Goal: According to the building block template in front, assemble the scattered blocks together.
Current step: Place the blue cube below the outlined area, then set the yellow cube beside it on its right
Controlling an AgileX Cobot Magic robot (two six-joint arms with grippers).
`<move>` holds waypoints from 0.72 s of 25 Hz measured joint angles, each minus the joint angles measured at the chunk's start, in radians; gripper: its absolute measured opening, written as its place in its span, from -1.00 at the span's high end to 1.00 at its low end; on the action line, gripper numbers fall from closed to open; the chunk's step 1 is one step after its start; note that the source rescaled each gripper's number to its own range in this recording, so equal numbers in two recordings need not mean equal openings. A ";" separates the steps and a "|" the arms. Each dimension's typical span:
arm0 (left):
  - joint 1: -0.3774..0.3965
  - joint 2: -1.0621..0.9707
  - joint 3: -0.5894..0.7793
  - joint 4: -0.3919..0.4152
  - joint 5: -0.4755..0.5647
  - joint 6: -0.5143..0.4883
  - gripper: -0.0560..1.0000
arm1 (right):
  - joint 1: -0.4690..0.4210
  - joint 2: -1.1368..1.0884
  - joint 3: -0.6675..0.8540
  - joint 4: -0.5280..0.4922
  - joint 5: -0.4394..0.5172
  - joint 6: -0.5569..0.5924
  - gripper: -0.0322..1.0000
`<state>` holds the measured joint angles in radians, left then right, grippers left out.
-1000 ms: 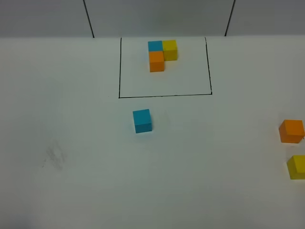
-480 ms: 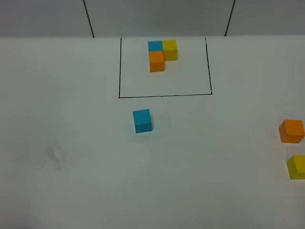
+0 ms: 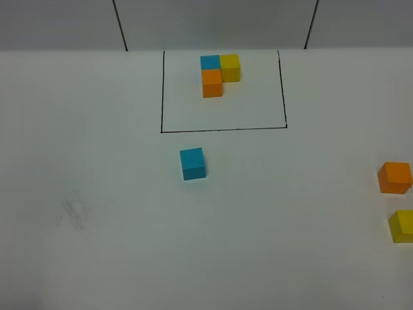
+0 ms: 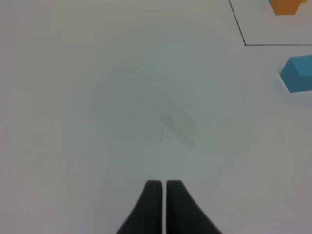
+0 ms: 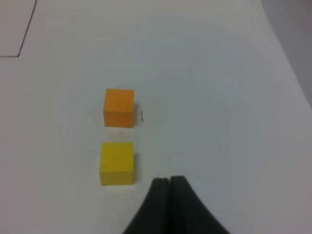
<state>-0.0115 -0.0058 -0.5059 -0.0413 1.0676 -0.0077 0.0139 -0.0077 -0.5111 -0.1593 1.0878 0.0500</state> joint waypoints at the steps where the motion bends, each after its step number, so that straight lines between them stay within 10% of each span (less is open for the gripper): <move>1: 0.000 0.000 0.000 0.000 0.000 0.000 0.89 | 0.000 0.000 0.000 0.000 0.000 0.000 0.94; 18: 0.000 0.000 0.000 0.000 0.000 0.000 0.89 | 0.000 0.000 0.000 0.000 0.000 0.000 0.94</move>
<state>-0.0115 -0.0058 -0.5059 -0.0413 1.0676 -0.0077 0.0139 -0.0077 -0.5111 -0.1593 1.0878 0.0500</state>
